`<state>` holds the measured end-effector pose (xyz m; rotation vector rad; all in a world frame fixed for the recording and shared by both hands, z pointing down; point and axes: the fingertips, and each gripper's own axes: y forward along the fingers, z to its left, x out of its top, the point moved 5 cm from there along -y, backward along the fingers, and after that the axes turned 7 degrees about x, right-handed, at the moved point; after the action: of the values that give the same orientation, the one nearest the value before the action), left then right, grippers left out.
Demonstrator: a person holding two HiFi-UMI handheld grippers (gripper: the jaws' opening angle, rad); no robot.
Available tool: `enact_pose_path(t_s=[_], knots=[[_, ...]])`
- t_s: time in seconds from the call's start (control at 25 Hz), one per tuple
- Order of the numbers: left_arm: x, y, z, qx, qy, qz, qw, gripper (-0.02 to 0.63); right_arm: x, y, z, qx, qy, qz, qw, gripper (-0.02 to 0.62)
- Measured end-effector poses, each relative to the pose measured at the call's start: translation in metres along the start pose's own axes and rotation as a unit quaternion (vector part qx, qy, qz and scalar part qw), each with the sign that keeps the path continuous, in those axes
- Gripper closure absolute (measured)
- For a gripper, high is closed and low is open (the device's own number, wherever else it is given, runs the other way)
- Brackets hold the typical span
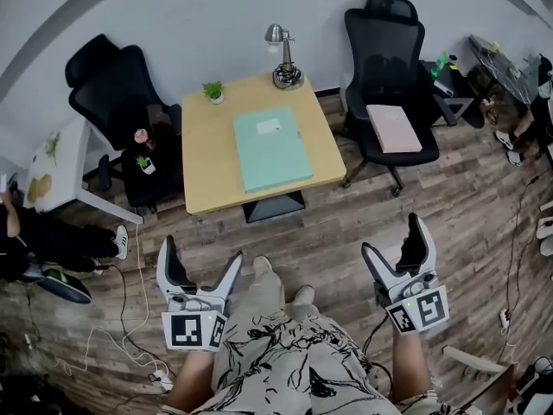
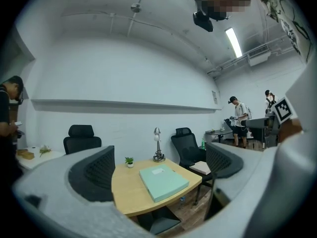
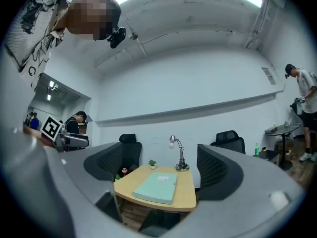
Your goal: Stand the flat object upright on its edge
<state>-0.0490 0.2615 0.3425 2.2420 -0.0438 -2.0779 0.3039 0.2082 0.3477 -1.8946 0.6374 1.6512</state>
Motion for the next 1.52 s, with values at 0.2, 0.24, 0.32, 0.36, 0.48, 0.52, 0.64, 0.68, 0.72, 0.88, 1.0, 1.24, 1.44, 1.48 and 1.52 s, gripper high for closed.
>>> enact_pose_path(t_s=[0.2,0.24,0.32,0.36,0.48,0.52,0.64,0.68,0.72,0.88,1.0,1.24,1.44,1.48,1.52], knots=[[-0.006,0.014,0.003,0.004,-0.003,0.001,1.0000,0.040,0.000,0.011,-0.010,0.001,-0.006,-0.001,1.000,0.123],[-0.007,0.019,0.003,0.006,-0.006,-0.001,1.0000,0.040,0.000,0.014,-0.013,0.001,-0.008,-0.001,1.000,0.123],[-0.008,0.029,0.005,0.008,-0.012,-0.005,0.9999,0.040,0.001,0.020,-0.017,0.000,-0.011,-0.003,1.000,0.123],[-0.009,0.035,0.006,0.007,-0.014,-0.005,0.9999,0.040,0.002,0.024,-0.020,-0.001,-0.011,-0.005,1.000,0.123],[-0.012,0.058,0.008,-0.004,-0.022,0.002,0.9997,0.036,0.004,0.041,-0.028,0.007,-0.014,-0.007,1.000,0.123],[-0.012,0.065,0.009,-0.006,-0.025,0.003,0.9997,0.034,0.004,0.048,-0.031,0.009,-0.016,-0.006,1.000,0.123],[-0.010,0.087,0.016,0.002,-0.029,0.000,0.9996,0.035,0.007,0.070,-0.045,0.007,-0.015,-0.009,1.000,0.123],[-0.011,0.095,0.020,0.005,-0.034,-0.001,0.9994,0.035,0.007,0.078,-0.049,0.006,-0.014,-0.011,1.000,0.123],[-0.012,0.103,0.025,0.007,-0.039,0.000,0.9992,0.035,0.007,0.086,-0.054,0.005,-0.014,-0.011,1.000,0.123],[-0.011,0.141,0.045,0.017,-0.049,0.000,0.9987,0.035,0.010,0.127,-0.075,0.003,-0.015,-0.011,1.000,0.123],[-0.003,0.172,0.061,0.022,-0.050,-0.009,0.9985,0.035,0.014,0.164,-0.090,0.007,-0.018,-0.013,1.000,0.123],[0.001,0.228,0.095,0.029,-0.062,-0.014,0.9975,0.035,0.017,0.235,-0.106,0.016,-0.020,-0.015,1.000,0.124],[0.001,0.274,0.118,0.022,-0.067,-0.011,0.9974,0.035,0.013,0.283,-0.118,0.013,-0.020,-0.010,1.000,0.124],[0.001,0.282,0.122,0.019,-0.067,-0.010,0.9975,0.035,0.012,0.291,-0.120,0.012,-0.019,-0.008,1.000,0.124],[0.001,0.289,0.125,0.015,-0.068,-0.008,0.9975,0.035,0.011,0.298,-0.122,0.010,-0.017,-0.006,1.000,0.124]])
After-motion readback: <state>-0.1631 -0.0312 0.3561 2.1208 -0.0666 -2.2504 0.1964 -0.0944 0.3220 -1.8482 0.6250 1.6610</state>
